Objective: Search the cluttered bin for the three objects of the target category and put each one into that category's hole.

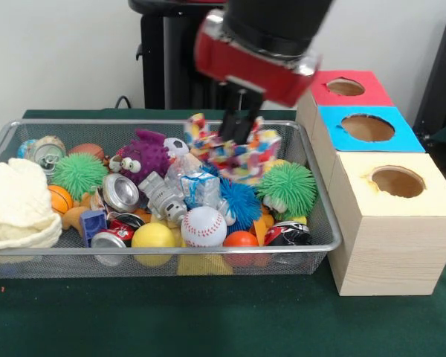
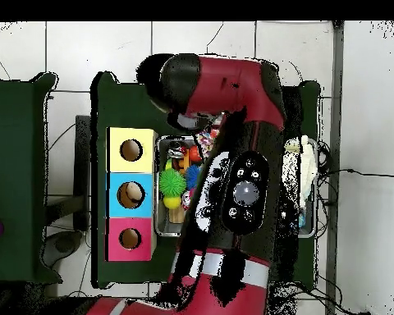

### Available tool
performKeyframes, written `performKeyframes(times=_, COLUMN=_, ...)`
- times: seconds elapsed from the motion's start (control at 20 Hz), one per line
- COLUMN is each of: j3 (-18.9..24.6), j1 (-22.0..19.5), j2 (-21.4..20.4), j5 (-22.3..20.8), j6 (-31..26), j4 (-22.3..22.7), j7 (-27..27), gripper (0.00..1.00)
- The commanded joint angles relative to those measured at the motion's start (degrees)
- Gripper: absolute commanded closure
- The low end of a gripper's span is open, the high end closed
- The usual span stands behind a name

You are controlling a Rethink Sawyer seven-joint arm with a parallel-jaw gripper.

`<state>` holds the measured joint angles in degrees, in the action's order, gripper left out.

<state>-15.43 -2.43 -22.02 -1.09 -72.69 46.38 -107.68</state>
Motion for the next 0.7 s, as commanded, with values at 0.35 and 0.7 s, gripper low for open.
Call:
performKeyframes(times=0.35, j3=3.7, j1=2.3, j2=4.4, j5=-2.5, j6=-12.5, j4=-10.1, j7=2.6, gripper=1.0)
performKeyframes(times=0.7, j3=2.3, j1=3.6, j2=3.4, j5=-3.0, j6=-14.1, j4=-10.3, j7=2.0, gripper=1.0)
